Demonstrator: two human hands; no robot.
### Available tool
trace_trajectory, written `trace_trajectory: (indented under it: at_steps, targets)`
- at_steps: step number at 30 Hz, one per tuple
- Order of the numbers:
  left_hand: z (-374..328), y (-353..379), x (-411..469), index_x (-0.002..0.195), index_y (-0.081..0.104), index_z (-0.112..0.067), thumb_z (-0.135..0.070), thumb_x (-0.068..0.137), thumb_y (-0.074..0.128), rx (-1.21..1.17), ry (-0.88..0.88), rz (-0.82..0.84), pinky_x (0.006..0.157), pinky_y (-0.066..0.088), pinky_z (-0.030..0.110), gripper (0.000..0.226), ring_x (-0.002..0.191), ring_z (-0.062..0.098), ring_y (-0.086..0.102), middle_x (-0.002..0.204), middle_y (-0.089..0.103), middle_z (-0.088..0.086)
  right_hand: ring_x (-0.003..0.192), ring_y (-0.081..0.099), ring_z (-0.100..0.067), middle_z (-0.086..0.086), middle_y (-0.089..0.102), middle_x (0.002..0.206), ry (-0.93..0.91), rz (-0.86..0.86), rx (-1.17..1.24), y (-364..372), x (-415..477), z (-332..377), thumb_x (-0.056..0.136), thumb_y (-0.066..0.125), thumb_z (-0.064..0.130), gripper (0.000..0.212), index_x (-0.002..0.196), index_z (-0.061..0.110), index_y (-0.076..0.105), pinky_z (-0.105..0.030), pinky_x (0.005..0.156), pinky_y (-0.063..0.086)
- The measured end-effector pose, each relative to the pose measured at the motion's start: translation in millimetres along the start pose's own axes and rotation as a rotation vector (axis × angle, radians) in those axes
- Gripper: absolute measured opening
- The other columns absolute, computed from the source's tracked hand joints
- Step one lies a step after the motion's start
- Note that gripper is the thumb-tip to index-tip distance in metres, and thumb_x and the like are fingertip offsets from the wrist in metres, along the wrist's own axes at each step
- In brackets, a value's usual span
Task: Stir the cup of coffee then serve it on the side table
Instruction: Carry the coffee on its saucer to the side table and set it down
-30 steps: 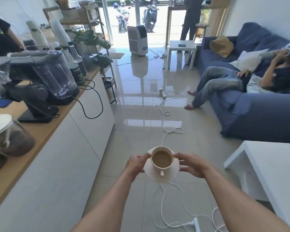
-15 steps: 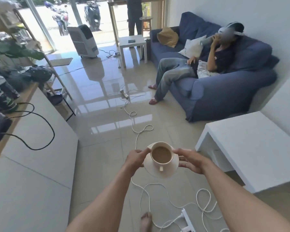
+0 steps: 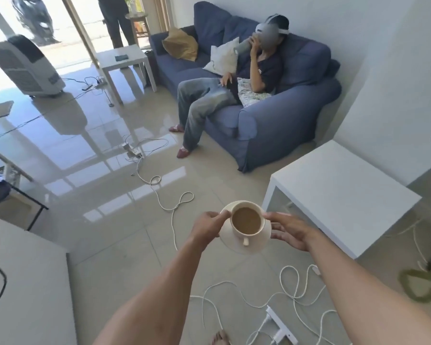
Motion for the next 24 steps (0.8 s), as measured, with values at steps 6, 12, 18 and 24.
trace_trajectory:
  at_steps: [6, 12, 18, 24]
  targets:
    - [-20.4, 2.4, 36.0, 0.071, 0.07, -0.011, -0.06, 0.061, 0.062, 0.081, 0.022, 0.119, 0.087, 0.058, 0.048, 0.05, 0.068, 0.018, 0.058, 0.068, 0.059, 0.001, 0.116, 0.062, -0.03, -0.014, 0.07, 0.118, -0.016, -0.053, 0.047, -12.2, 13.3, 3.2, 0.081, 0.076, 0.031, 0.048, 0.121, 0.008, 0.065, -0.041, 0.096, 0.051]
    - [-39.7, 17.7, 58.7, 0.069, 0.071, -0.014, -0.057, 0.059, 0.063, 0.113, 0.049, 0.184, 0.086, 0.059, 0.048, 0.045, 0.068, 0.02, 0.058, 0.068, 0.06, 0.002, 0.108, 0.065, -0.029, -0.016, 0.07, 0.116, -0.041, -0.144, 0.102, -27.5, 12.8, 6.1, 0.074, 0.08, 0.033, 0.053, 0.119, 0.007, 0.067, -0.04, 0.091, 0.053]
    - [-64.3, 50.3, 73.9, 0.069, 0.067, -0.013, -0.059, 0.053, 0.061, 0.147, 0.078, 0.304, 0.083, 0.059, 0.045, 0.049, 0.069, 0.021, 0.059, 0.071, 0.061, 0.005, 0.107, 0.065, -0.03, -0.017, 0.072, 0.112, -0.054, -0.246, 0.198, -55.2, 4.4, 4.6, 0.081, 0.076, 0.027, 0.04, 0.114, 0.006, 0.069, -0.044, 0.096, 0.052]
    - [-82.6, 89.6, 96.4, 0.071, 0.07, -0.012, -0.053, 0.066, 0.063, 0.224, 0.074, 0.364, 0.079, 0.06, 0.04, 0.042, 0.07, 0.019, 0.062, 0.074, 0.064, 0.004, 0.095, 0.065, -0.026, -0.012, 0.072, 0.098, -0.066, -0.318, 0.272, -89.4, 0.7, 4.5, 0.081, 0.076, 0.024, 0.029, 0.104, 0.007, 0.072, -0.043, 0.092, 0.052]
Point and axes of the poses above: each hand's wrist, its own x-axis towards the middle knuckle, its own y-axis out of the palm, z = x × y, the point moved 2 cm from there along x, towards the middle knuckle
